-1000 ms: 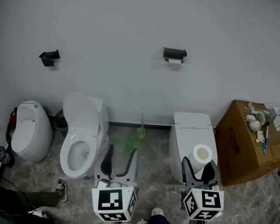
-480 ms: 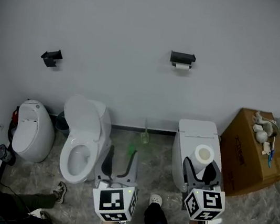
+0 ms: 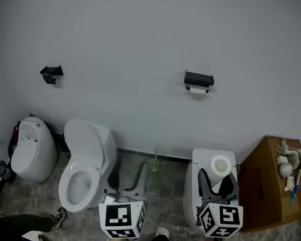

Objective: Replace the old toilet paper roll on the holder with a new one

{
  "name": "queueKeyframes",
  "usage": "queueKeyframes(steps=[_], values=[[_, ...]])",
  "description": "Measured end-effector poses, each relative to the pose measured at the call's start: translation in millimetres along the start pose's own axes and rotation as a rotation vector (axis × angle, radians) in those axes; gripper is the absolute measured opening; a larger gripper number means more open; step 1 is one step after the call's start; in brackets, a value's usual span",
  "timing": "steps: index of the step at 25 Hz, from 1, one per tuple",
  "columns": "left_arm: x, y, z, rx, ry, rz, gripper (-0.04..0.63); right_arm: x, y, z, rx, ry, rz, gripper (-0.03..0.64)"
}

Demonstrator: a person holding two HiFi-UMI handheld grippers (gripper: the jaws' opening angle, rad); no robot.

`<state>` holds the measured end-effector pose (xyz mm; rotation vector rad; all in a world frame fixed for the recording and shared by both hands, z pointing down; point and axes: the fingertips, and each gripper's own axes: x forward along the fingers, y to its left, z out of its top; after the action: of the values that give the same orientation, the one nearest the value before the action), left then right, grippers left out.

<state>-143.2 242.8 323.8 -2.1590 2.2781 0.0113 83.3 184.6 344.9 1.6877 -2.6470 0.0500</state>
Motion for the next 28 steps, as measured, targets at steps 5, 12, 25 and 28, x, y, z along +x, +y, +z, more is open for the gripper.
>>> queueKeyframes(steps=[5,12,25,28], values=[[62,-12,11,0.009,-0.022,0.022,0.253,55,-38,13,-0.004,-0.012,0.020,0.302],[113,-26,3,0.015,-0.005,0.034,0.253,102,-74,6,0.008,0.003,0.026,0.304],[204,-29,-10,0.028,0.032,0.018,0.253,177,-115,-6,0.039,0.033,-0.005,0.302],[228,-28,-11,0.032,0.023,0.012,0.253,199,-122,-6,0.040,0.024,-0.011,0.302]])
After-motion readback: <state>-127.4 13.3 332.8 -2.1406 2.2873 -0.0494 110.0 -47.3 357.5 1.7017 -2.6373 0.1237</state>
